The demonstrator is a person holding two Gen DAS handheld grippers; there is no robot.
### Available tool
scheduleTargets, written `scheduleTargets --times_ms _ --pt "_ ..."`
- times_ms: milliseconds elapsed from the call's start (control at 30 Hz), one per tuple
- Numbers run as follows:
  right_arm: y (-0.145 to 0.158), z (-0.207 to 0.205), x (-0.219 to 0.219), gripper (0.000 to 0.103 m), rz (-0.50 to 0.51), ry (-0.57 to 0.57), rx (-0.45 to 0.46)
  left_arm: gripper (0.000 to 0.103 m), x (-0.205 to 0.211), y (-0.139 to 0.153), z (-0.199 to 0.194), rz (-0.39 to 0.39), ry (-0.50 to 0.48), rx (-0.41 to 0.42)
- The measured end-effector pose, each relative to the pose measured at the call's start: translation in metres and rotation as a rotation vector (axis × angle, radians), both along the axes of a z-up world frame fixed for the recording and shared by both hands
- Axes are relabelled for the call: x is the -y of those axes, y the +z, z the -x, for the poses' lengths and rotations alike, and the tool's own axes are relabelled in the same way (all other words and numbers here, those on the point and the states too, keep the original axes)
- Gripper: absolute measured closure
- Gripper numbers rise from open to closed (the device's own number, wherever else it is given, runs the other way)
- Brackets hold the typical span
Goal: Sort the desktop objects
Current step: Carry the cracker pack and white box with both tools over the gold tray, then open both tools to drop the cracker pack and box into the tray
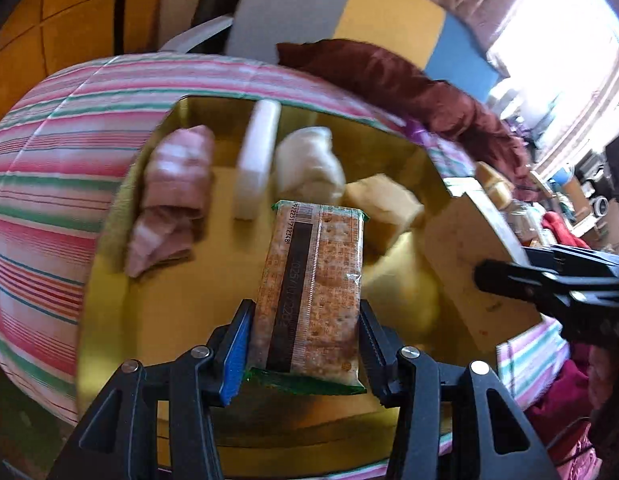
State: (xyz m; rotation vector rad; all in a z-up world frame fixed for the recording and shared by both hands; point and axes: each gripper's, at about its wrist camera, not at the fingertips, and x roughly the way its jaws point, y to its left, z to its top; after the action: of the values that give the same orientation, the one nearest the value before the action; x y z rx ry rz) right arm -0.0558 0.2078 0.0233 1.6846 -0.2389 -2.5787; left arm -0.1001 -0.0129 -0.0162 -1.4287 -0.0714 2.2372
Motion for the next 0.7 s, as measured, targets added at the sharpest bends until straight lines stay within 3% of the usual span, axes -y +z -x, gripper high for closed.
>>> scheduleTargets --times_ms 267,367,500,633,700 --pt "-0.015 0.033 0.012 0.053 -0.094 0.017 0.134 0.053 0.025 -0.018 0.020 0.071 0.093 0.053" --pt "-0.026 0.050 0.012 0.053 -0.144 -0.014 0.154 0.053 0.029 -0.020 0.027 0.053 0.117 0.055" --pt "-0.033 0.071 0.009 0.053 -0.213 -0.086 0.099 0.053 0.029 -0.021 0.036 0.037 0.155 0.047" --pt "-0.035 0.080 0.001 0.051 -0.178 -0.158 0.025 0.051 0.025 -0.028 0.048 0.035 0.173 0.062" --pt "-0.033 0.081 0.003 0.042 -0.215 -0.153 -0.030 0.050 0.027 -0.026 0.051 0.036 0.180 0.070"
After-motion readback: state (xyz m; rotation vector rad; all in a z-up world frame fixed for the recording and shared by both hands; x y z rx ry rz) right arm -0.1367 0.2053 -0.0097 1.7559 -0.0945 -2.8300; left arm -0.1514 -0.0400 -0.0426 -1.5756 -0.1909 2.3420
